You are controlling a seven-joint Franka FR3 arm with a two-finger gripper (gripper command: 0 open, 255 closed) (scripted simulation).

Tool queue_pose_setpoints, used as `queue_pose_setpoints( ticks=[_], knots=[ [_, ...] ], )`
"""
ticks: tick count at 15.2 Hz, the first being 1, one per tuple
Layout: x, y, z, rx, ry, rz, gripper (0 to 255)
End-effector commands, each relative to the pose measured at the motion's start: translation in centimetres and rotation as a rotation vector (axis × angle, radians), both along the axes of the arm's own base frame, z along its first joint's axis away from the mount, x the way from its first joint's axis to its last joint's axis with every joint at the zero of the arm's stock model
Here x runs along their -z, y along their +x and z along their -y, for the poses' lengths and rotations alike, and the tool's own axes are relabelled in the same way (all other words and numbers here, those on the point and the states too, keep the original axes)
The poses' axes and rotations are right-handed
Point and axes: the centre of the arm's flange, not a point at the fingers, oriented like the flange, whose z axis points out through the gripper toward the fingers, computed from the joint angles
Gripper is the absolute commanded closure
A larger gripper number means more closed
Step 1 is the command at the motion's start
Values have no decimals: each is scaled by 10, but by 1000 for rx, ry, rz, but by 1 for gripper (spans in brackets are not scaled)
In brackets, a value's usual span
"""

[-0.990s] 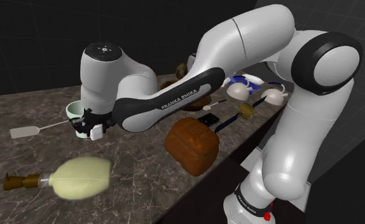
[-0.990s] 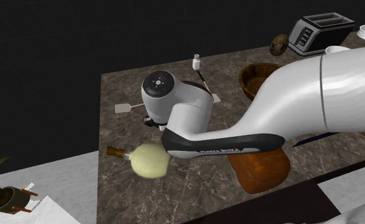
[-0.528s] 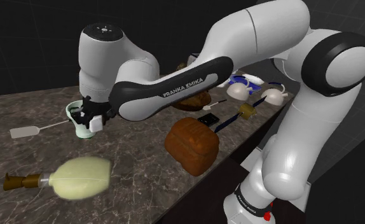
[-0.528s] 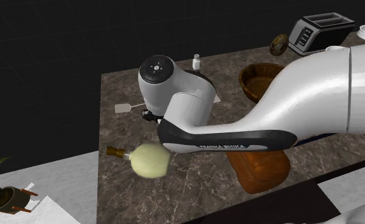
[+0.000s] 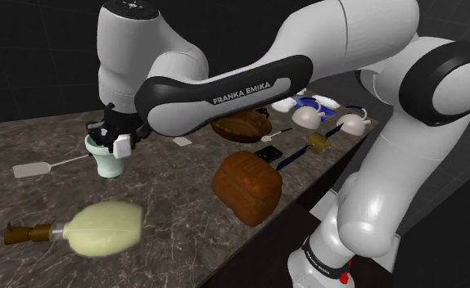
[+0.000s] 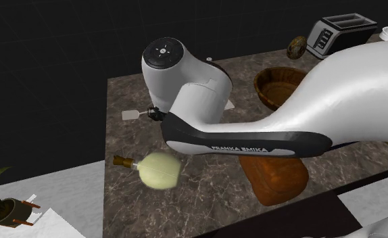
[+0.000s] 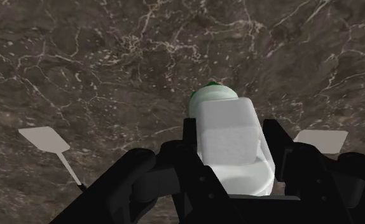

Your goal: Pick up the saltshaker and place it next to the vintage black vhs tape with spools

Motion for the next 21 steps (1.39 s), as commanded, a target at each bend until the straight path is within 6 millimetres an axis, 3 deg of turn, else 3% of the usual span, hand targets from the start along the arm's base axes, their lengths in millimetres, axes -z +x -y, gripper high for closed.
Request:
queue_pose_setpoints(
  ticks=[1, 21],
  knots=[
    [-7, 0, 0, 0, 0, 0, 255],
    [-8, -55, 258, 0, 0, 0, 255]
  ],
)
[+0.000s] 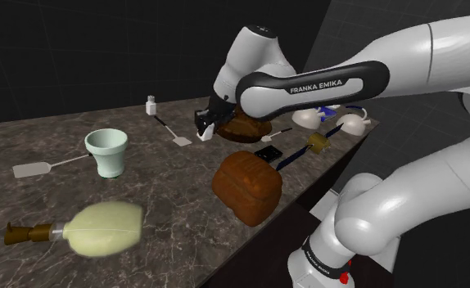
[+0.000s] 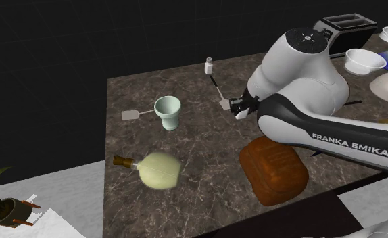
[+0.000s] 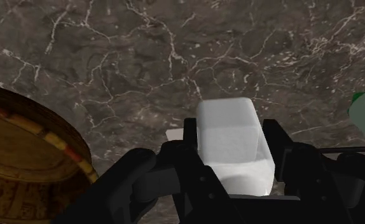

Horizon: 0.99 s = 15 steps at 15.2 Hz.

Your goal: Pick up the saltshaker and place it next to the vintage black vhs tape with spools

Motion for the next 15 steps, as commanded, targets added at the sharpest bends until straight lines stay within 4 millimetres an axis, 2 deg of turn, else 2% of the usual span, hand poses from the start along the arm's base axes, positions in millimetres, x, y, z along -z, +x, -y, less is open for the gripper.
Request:
queue_pose_setpoints(
  ticks=[1, 15],
  knots=[
    [-1, -4, 25, -3, 0, 0, 255],
    [-1, -43, 206, -3, 0, 0, 255]
  ],
)
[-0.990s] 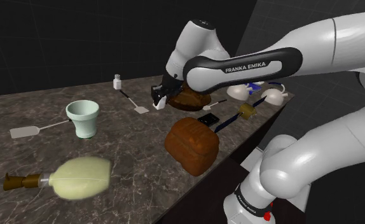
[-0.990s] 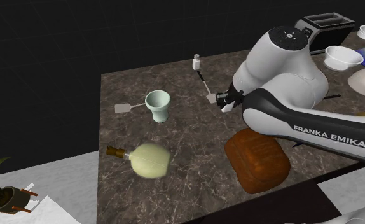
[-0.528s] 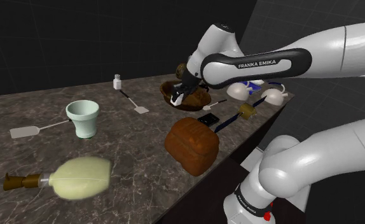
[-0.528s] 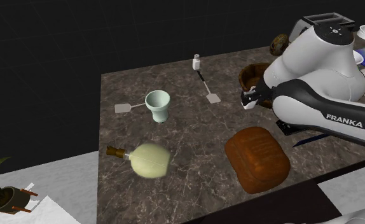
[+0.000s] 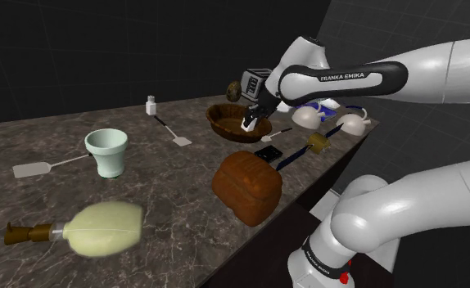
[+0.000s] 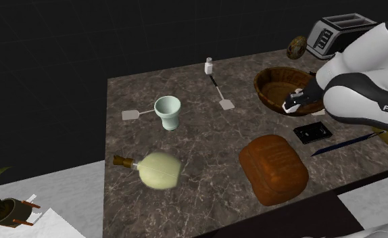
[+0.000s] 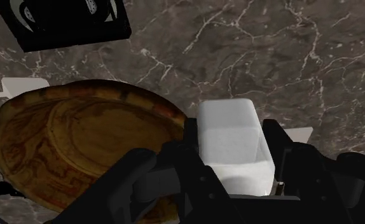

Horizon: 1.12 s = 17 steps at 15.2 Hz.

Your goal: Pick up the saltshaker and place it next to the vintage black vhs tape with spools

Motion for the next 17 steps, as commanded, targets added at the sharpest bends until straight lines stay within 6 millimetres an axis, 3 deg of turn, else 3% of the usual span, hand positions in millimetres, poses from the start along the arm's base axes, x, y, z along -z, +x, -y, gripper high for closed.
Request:
queue_pose_setpoints(
  ticks=[1, 17],
  knots=[
    [2, -7, 28, -2, 0, 0, 255],
    [1, -51, 235, -2, 0, 0, 255]
  ],
)
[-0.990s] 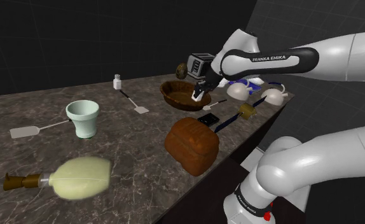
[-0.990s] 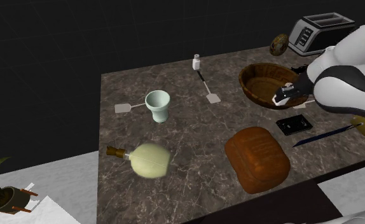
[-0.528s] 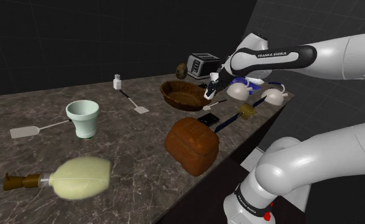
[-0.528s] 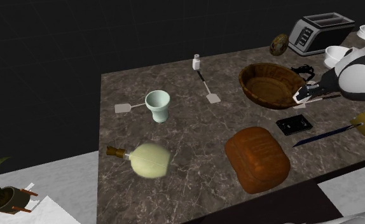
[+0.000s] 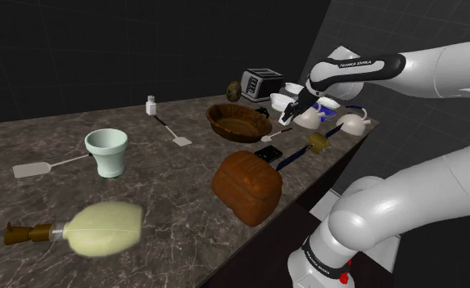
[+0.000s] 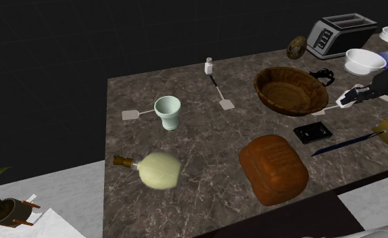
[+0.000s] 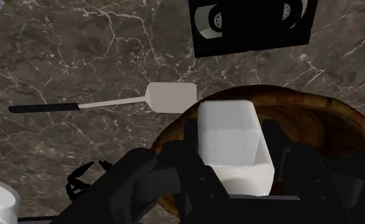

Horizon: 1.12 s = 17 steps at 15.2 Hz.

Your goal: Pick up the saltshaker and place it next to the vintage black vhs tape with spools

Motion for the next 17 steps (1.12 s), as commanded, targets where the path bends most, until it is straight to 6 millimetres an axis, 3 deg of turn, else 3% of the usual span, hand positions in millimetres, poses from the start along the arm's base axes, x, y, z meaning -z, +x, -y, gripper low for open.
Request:
queue_pose_setpoints(
  ticks=[1, 4, 17],
  knots=[
    [-1, -5, 28, -2, -2, 0, 255],
    [-2, -13, 68, -2, -2, 0, 255],
    [67, -13, 68, -2, -2, 0, 255]
  ],
)
